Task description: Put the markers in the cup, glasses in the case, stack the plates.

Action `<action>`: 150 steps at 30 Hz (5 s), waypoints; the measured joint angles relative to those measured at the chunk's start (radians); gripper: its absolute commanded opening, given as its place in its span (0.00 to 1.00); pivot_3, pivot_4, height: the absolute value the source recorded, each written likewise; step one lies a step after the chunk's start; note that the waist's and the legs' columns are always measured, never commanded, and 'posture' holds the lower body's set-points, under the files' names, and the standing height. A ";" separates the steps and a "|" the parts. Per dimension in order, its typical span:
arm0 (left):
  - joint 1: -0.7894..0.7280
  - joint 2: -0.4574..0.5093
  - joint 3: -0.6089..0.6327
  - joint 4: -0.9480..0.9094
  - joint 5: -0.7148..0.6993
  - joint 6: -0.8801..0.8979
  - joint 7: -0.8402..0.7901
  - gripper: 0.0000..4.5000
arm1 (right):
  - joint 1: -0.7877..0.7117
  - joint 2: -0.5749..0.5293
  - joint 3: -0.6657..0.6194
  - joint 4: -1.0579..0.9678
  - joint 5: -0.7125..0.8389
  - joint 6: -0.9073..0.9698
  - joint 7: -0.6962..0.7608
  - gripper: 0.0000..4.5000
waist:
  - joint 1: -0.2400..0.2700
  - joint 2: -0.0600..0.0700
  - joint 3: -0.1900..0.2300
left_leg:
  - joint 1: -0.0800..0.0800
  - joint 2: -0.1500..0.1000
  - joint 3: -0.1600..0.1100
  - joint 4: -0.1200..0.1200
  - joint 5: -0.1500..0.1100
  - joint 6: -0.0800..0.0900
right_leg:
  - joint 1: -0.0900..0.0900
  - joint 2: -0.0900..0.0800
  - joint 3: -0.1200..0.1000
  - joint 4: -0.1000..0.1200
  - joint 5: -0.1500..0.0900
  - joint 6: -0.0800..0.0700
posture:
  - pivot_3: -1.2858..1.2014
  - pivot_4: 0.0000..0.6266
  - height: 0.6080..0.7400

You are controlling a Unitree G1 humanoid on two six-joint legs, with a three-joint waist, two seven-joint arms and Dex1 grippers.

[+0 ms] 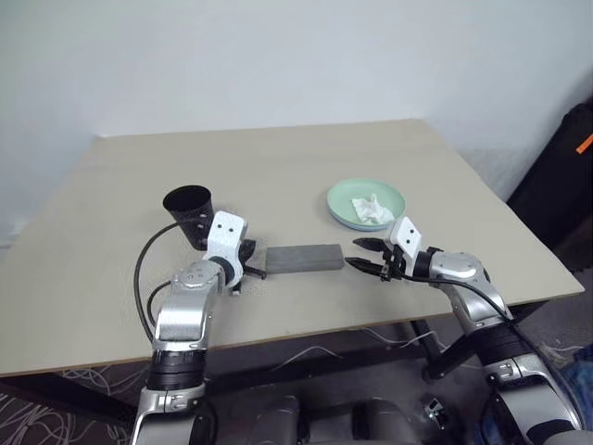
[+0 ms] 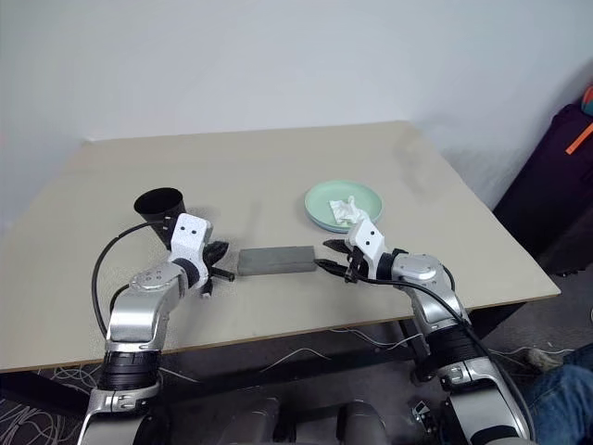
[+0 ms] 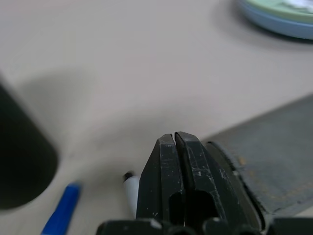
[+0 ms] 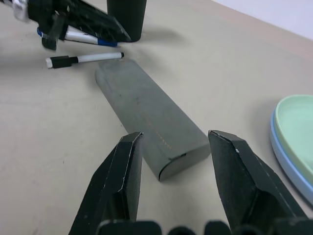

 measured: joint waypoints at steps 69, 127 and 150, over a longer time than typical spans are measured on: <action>-0.403 0.235 -0.043 0.810 0.041 -1.120 0.227 0.01 | -0.016 0.019 -0.002 0.028 -0.008 -0.035 -0.047 0.51 | 0.003 0.000 0.000 | -0.001 0.002 0.011 -0.016 0.004 -0.005 | -0.004 0.002 0.005 -0.016 0.007 -0.005 | 0.52 0.00 1.00; -0.029 0.595 -0.123 0.299 -0.209 -0.141 -0.310 0.57 | -0.028 0.029 0.007 0.058 -0.017 -0.044 -0.038 0.51 | -0.022 0.000 0.000 | 0.000 0.003 0.013 -0.025 0.008 -0.010 | -0.008 0.001 0.003 -0.016 0.007 -0.006 | 0.52 0.00 1.00; -0.030 0.549 -0.189 0.305 -0.188 -0.205 -0.440 0.02 | -0.020 0.027 0.006 0.050 -0.017 -0.043 -0.044 0.51 | -0.022 0.000 0.000 | -0.001 0.003 0.014 -0.026 0.010 -0.012 | -0.010 0.000 0.004 -0.017 0.009 -0.009 | 0.52 0.00 1.00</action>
